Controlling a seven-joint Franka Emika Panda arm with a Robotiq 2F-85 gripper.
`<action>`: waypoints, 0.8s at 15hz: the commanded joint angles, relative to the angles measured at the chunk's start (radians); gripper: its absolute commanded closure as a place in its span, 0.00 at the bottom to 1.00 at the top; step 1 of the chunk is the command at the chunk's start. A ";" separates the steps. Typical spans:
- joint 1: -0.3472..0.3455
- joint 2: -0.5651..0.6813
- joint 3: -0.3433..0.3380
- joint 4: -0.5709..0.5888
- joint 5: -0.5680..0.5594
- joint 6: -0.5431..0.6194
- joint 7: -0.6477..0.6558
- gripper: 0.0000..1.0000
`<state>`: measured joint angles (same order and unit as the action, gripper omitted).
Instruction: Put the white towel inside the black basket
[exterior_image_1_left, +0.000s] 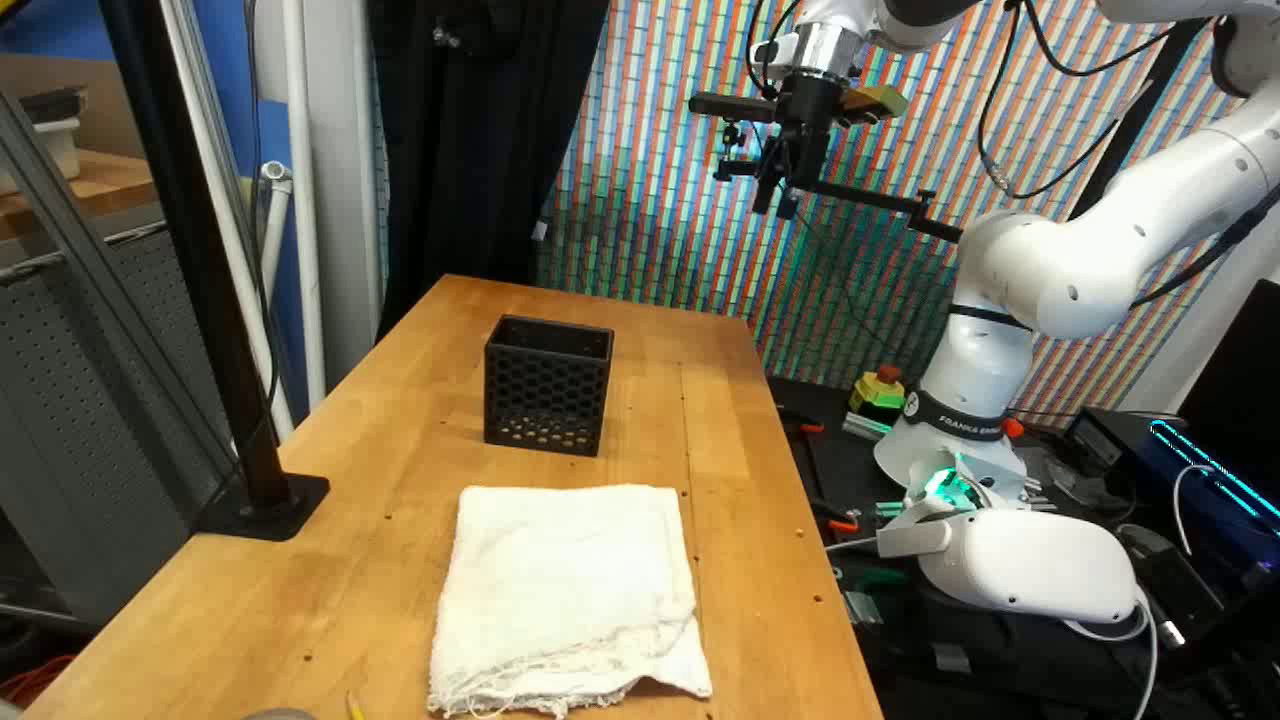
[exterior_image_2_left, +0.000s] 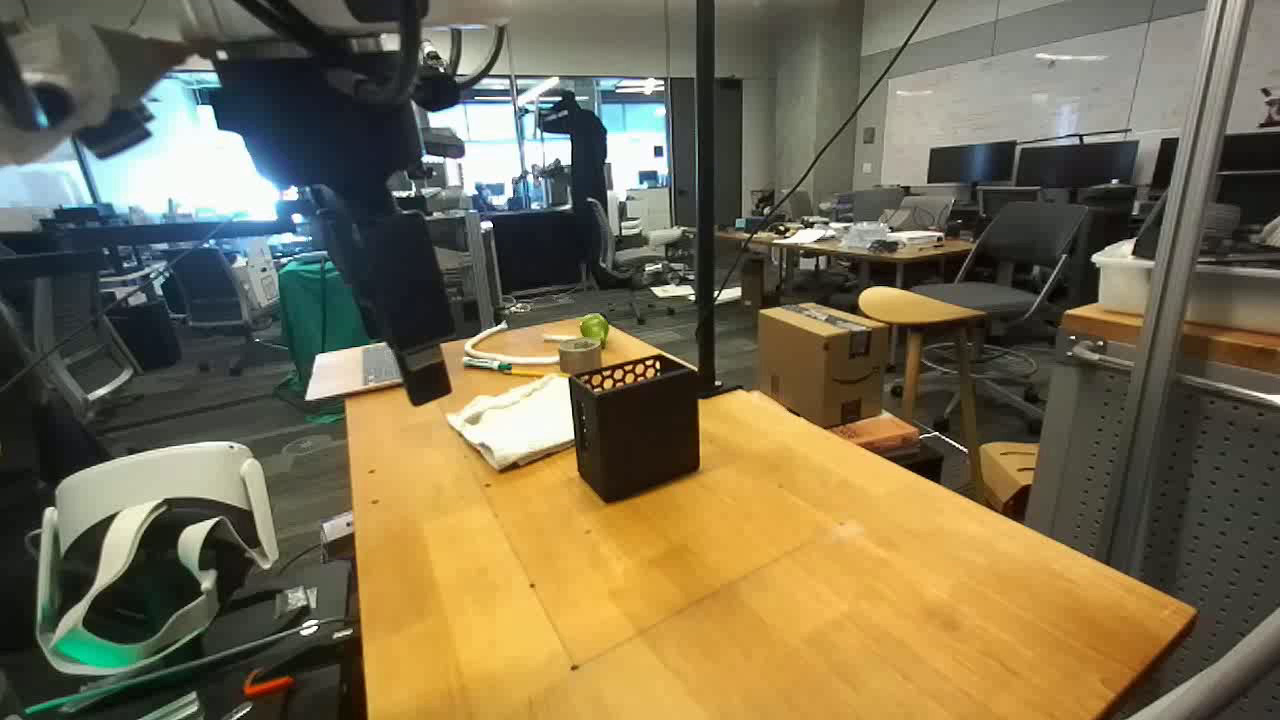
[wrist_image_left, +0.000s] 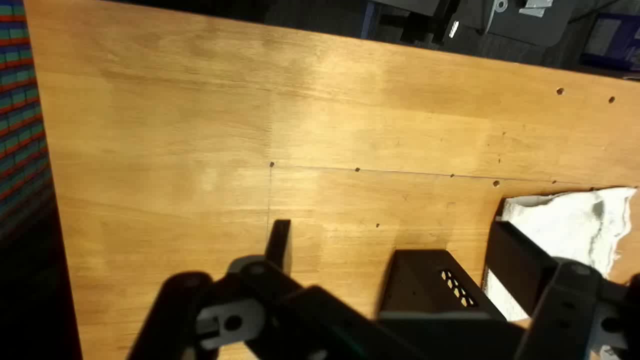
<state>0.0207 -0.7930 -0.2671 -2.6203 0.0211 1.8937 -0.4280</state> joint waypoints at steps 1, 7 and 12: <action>-0.010 0.002 0.009 0.003 0.007 -0.002 -0.006 0.00; -0.010 0.000 0.009 0.004 0.007 -0.002 -0.006 0.00; 0.065 0.034 0.115 0.013 -0.024 -0.024 -0.034 0.00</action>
<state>0.0356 -0.7870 -0.2229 -2.6260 0.0180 1.8898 -0.4423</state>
